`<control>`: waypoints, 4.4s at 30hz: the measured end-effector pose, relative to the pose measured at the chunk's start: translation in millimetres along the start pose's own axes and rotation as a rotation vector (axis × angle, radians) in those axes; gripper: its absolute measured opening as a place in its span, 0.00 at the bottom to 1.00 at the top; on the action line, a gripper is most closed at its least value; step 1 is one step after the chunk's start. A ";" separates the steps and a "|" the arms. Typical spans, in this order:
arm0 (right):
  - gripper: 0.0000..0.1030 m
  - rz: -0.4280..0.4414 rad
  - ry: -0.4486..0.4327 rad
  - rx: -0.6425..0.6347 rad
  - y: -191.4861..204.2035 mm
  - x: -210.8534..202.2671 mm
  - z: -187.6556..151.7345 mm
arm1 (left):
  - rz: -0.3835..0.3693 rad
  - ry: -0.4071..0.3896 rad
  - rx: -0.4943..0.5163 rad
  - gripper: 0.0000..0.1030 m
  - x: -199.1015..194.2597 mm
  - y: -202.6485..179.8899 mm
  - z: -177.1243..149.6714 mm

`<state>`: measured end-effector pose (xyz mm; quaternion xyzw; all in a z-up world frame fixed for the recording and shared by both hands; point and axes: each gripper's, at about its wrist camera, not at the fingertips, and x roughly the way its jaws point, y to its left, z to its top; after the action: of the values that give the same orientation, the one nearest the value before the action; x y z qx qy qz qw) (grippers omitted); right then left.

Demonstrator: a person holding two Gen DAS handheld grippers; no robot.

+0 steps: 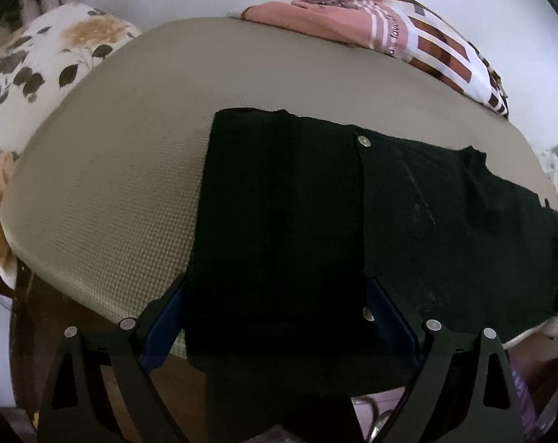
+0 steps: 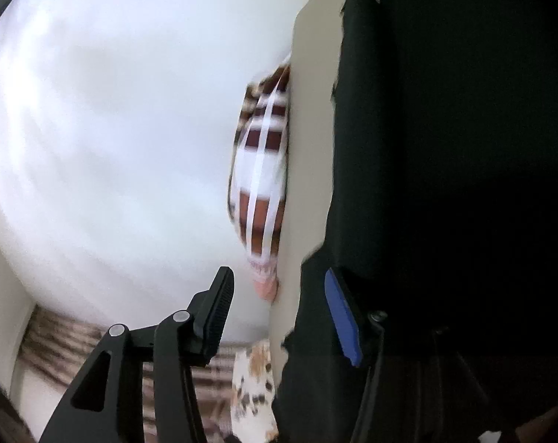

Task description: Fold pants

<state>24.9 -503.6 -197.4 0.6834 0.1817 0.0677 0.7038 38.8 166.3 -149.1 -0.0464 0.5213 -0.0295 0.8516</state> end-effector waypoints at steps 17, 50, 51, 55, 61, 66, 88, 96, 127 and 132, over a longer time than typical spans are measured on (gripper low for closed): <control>0.12 -0.642 -0.051 -0.423 87.5 61.0 42.7 | 0.031 0.013 0.001 0.91 2.9 1.2 1.9; 0.39 -0.539 0.511 -0.783 93.0 210.1 9.6 | 0.030 0.014 -0.030 0.94 8.4 4.2 1.2; 0.39 -0.547 0.524 -0.780 90.0 216.1 10.3 | 0.031 0.015 -0.031 0.94 8.6 4.2 1.0; 0.12 -0.626 0.573 -0.815 79.4 237.8 2.7 | 0.033 0.016 -0.043 0.95 9.9 4.4 0.9; 0.05 -0.574 0.454 -0.805 93.8 215.2 9.5 | 0.036 0.016 -0.046 0.95 10.0 2.6 0.9; 0.08 -0.566 0.413 -0.764 91.8 195.3 23.2 | 0.036 0.014 -0.047 0.95 10.2 2.3 0.7; 0.07 -0.443 0.041 -0.459 73.9 78.8 52.7 | 0.023 0.009 -0.052 0.97 13.4 3.1 -1.7; 0.06 -0.572 -0.187 -0.218 9.0 -94.0 34.1 | 0.021 -0.007 -0.054 0.97 12.4 3.7 -4.6; 0.07 -0.369 -0.061 -0.085 -35.8 -76.7 5.1 | -0.002 -0.025 -0.055 1.00 14.5 9.5 -4.8; 0.50 -0.425 -0.146 -0.087 -29.0 -117.0 2.0 | -0.006 -0.033 -0.060 1.00 14.6 9.9 -6.4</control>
<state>-87.1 -547.3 -206.9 0.6017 0.2672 -0.1238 0.7424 39.8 174.4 -166.0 -0.0738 0.5079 -0.0156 0.8581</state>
